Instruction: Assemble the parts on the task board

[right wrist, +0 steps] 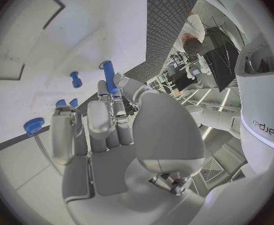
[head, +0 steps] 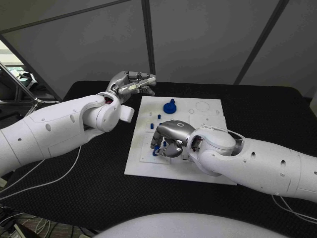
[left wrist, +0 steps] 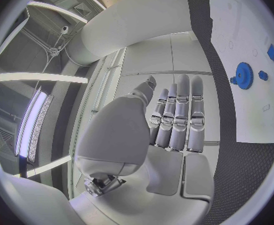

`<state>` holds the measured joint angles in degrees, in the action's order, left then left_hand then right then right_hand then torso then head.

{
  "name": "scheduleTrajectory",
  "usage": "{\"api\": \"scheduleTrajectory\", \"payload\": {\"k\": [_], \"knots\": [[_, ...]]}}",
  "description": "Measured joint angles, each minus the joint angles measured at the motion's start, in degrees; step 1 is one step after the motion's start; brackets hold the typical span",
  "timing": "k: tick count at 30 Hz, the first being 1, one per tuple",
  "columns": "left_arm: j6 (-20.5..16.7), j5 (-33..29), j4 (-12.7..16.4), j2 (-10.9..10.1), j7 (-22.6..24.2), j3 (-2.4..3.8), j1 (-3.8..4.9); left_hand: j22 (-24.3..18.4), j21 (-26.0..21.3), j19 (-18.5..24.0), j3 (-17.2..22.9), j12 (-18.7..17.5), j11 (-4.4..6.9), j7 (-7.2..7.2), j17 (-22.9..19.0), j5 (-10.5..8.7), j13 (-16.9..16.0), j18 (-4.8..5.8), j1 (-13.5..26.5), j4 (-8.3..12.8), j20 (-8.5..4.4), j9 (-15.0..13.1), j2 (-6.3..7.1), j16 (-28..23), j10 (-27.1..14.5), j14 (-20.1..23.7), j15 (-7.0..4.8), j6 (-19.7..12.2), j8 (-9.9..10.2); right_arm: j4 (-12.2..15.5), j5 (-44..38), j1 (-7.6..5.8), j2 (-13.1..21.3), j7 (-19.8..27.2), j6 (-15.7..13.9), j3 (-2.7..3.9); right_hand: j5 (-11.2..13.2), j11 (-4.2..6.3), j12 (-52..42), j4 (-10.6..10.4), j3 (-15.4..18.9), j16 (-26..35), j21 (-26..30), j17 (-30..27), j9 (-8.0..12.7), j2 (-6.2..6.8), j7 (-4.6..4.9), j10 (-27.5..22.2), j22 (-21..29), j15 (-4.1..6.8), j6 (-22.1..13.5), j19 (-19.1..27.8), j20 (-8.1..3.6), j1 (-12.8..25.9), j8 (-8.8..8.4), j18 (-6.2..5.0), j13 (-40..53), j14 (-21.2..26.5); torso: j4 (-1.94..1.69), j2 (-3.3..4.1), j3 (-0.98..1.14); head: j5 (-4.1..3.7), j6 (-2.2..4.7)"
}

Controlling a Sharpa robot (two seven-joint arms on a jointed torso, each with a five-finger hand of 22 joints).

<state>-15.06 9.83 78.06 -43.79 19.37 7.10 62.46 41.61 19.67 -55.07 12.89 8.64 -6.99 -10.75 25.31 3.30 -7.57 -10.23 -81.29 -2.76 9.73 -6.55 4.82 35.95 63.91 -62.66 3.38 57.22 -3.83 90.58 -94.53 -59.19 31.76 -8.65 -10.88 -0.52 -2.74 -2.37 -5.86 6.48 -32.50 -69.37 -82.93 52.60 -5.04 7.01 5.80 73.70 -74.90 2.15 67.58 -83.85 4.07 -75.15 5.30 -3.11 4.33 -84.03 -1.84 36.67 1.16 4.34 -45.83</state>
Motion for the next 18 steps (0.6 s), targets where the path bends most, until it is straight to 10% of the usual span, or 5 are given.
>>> {"api": "scheduleTrajectory", "payload": {"k": [18], "knots": [[0.06, 0.0, -0.01, -0.06, -0.01, -0.02, 0.0, 0.0, 0.0, 0.0, 0.0, 0.0, 0.0, 0.0, 0.0, 0.0, 0.0, 0.0, 0.0, 0.0, 0.0, -0.04, 0.0, 0.0, 0.0, 0.0, 0.0, 0.0, 0.0, -0.24, -2.47, 0.06, -0.54, -1.52, 0.97, -0.06, 0.0, -0.01, 0.2, -0.01, 0.01, 0.0, 0.0, 0.01, 0.05, 0.01, 0.0, -0.01, 0.0, 0.0, -0.01, 0.0, 0.0, 0.01, -0.03, 0.0, 0.07, 0.0, 0.02, 0.01, -0.01, -0.07, -0.06]]}}
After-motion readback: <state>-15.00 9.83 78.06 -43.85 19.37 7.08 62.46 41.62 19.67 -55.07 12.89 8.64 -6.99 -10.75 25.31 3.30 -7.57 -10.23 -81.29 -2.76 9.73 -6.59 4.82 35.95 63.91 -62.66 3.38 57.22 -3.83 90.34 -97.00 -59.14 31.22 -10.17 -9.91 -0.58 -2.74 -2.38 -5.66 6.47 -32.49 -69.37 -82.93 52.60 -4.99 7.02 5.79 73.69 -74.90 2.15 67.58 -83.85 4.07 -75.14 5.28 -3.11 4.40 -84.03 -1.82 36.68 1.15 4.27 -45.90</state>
